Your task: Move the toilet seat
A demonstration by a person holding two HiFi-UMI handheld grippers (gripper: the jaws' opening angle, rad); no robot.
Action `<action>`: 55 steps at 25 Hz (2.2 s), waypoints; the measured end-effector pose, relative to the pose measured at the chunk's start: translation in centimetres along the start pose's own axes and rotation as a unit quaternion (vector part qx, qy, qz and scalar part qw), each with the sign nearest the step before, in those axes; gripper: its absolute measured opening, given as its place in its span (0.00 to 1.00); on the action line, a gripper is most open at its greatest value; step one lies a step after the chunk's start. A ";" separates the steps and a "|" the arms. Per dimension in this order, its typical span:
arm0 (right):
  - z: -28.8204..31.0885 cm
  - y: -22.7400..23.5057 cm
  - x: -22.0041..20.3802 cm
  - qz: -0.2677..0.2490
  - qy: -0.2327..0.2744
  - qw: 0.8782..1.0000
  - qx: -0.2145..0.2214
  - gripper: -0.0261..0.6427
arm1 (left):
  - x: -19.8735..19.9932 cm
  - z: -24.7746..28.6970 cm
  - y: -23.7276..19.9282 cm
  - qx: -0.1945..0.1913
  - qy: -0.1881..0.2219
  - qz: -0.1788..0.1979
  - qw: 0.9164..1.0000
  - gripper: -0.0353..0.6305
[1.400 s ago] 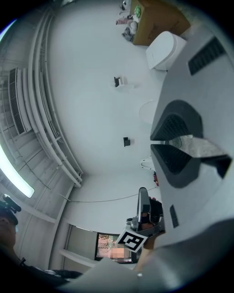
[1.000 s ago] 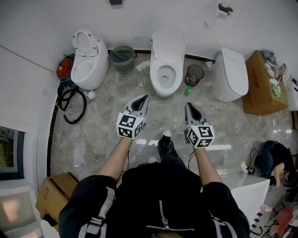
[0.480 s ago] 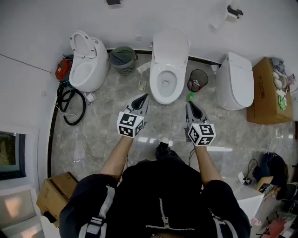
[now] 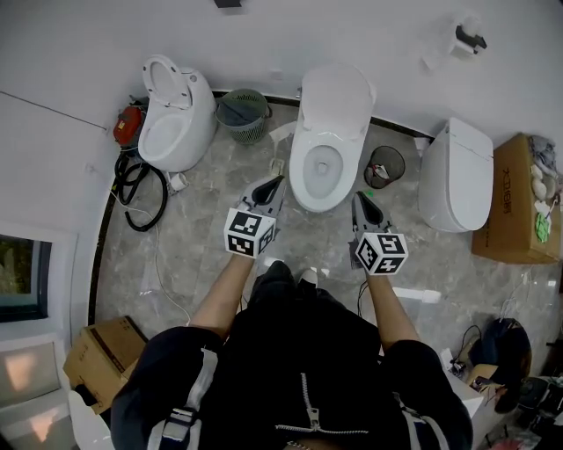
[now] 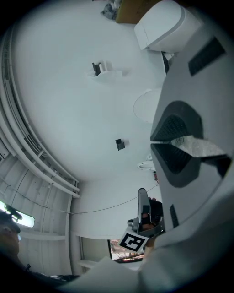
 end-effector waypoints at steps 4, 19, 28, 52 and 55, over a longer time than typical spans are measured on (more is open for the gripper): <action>2.5 0.5 0.9 -0.001 -0.004 1.000 0.003 0.05 | 1.2 2.2 -1.9 -0.002 0.003 -0.001 1.000 0.06; 14.2 5.7 9.1 0.012 0.007 0.998 -0.060 0.04 | 6.5 15.4 -11.9 -0.070 -0.013 0.019 0.997 0.06; 16.9 8.4 10.3 0.020 -0.003 0.995 -0.094 0.04 | 7.0 20.0 -14.8 -0.103 -0.031 0.020 0.994 0.06; 22.0 15.0 0.2 0.083 -0.074 0.992 -0.067 0.05 | -5.6 27.8 -12.7 -0.103 -0.159 0.001 0.982 0.06; 23.0 16.5 -3.0 0.099 -0.091 0.989 -0.068 0.05 | -9.3 28.8 -12.4 -0.104 -0.182 -0.014 0.978 0.06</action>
Point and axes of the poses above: the fingertips, and each gripper's own axes: z forward along the fingers, y to its right, x out of its top, the point moved 1 cm from there along -z, backward along the fingers, and after that the axes turned 13 degrees about -y, right-handed, at the moved point
